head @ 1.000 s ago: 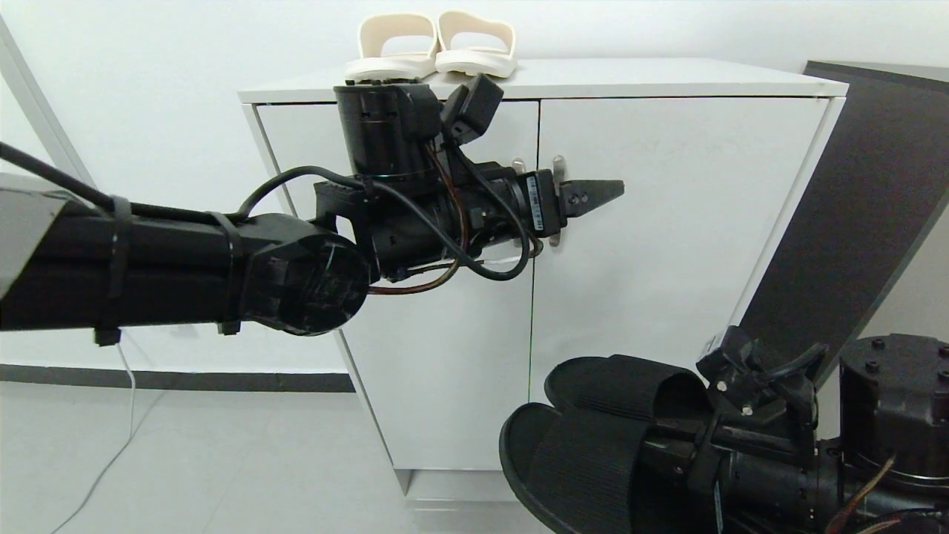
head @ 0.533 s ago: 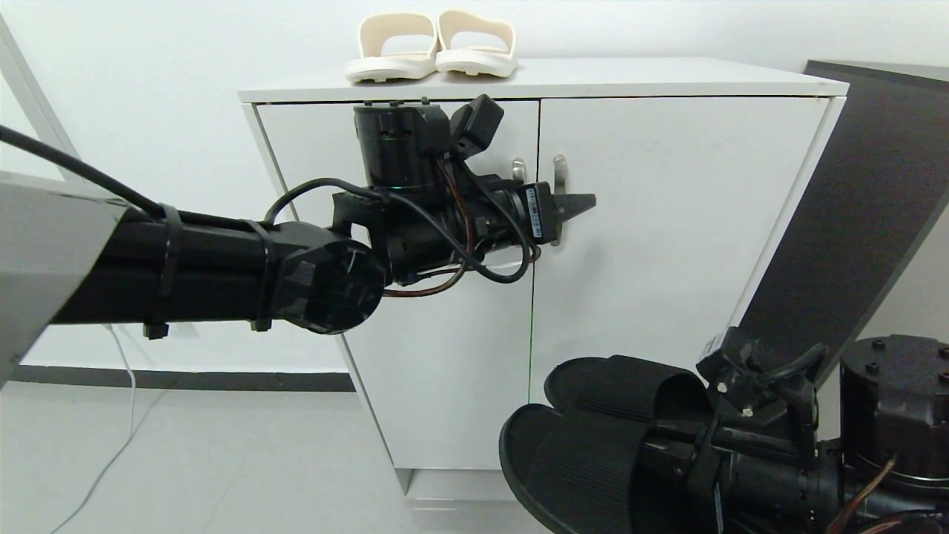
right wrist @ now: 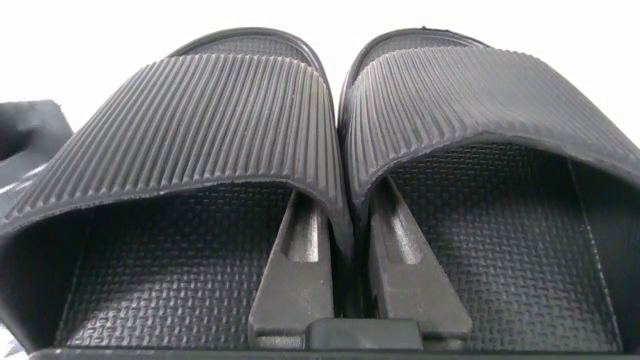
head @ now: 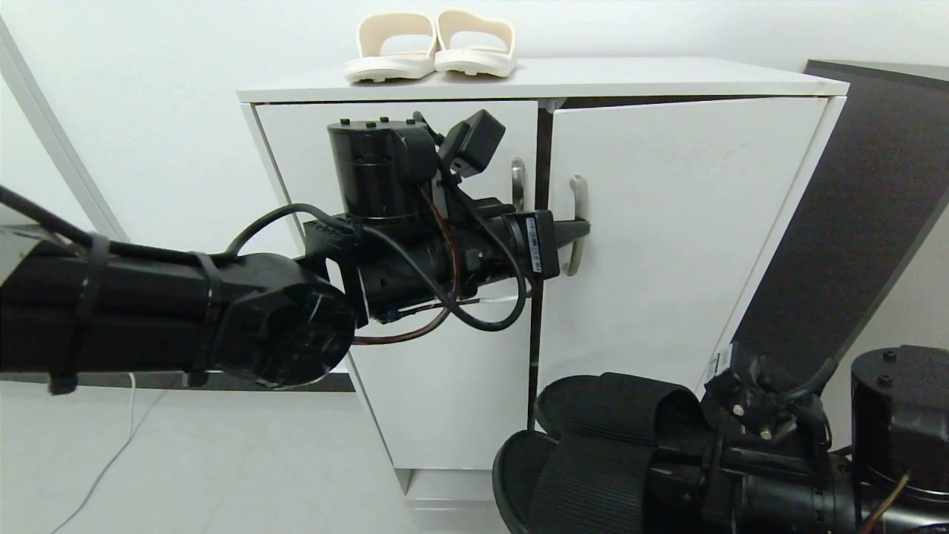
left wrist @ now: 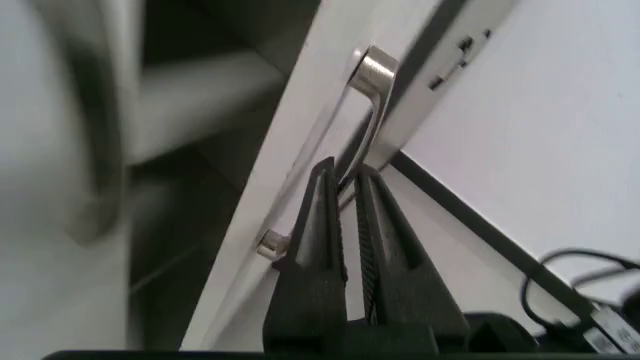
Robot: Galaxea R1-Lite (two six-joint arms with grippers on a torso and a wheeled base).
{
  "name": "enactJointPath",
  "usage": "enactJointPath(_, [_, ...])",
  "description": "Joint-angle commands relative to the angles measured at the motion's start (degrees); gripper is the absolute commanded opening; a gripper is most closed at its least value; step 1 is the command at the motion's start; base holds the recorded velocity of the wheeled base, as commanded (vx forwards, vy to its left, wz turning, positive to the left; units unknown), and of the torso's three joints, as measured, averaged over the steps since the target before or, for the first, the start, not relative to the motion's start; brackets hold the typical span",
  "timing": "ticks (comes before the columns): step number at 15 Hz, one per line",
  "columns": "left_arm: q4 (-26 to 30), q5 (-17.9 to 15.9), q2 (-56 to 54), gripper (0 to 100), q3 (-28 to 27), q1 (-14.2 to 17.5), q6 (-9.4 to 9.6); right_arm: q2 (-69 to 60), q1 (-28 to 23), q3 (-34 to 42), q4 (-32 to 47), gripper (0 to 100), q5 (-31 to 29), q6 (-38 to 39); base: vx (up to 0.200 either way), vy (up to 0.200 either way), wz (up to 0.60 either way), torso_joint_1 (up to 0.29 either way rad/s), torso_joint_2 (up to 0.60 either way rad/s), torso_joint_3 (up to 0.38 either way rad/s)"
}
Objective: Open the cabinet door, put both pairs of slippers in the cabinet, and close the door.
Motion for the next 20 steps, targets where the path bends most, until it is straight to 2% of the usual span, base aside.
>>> enactJointPath(1, [-0.34,0.03,-4.83,0,3.67,-0.97,0.06,-1.87,0.03,1.02,-0.02,0,1.51,0.01,0.000,0.000,0.00,0.000,0.00,0.000])
enactJointPath(6, [-0.34,-0.32,-13.36,0,11.41,-1.50,-0.12,-2.66,0.30,2.87,-0.02,0,3.45,-2.54,0.000,0.000,0.00,0.000,0.00,0.000])
enactJointPath(8, [-0.34,-0.49,-12.48,0,10.97,0.70,-0.91,-2.66,0.47,3.49,-0.02,0,3.80,-4.03,0.000,0.000,0.00,0.000,0.00,0.000])
enactJointPath(11, [-0.87,-2.69,-8.61,0,7.10,3.60,-3.19,-2.66,0.56,3.66,-0.02,0,3.89,-4.21,0.000,0.000,0.00,0.000,0.00,0.000])
enactJointPath(12, [-1.04,-3.04,-8.00,0,6.48,3.87,-3.37,-2.66,0.65,3.66,-0.02,0,3.89,-4.21,0.000,0.000,0.00,0.000,0.00,0.000])
enactJointPath(14, [-1.04,-3.31,-3.69,0,1.65,4.48,-4.34,-2.75,1.09,3.93,-0.02,0,3.97,-4.21,0.000,0.000,0.00,0.000,0.00,0.000])
enactJointPath(17, [-0.69,-3.04,1.23,0,-3.98,4.48,-4.60,-2.66,2.14,4.36,-0.02,0,4.06,-4.29,0.000,0.000,0.00,0.000,0.00,0.000])
enactJointPath(20, [-0.60,-2.96,4.22,0,-7.05,4.48,-4.60,-2.57,2.23,4.45,-0.02,0,4.06,-4.56,0.000,0.000,0.00,0.000,0.00,0.000])
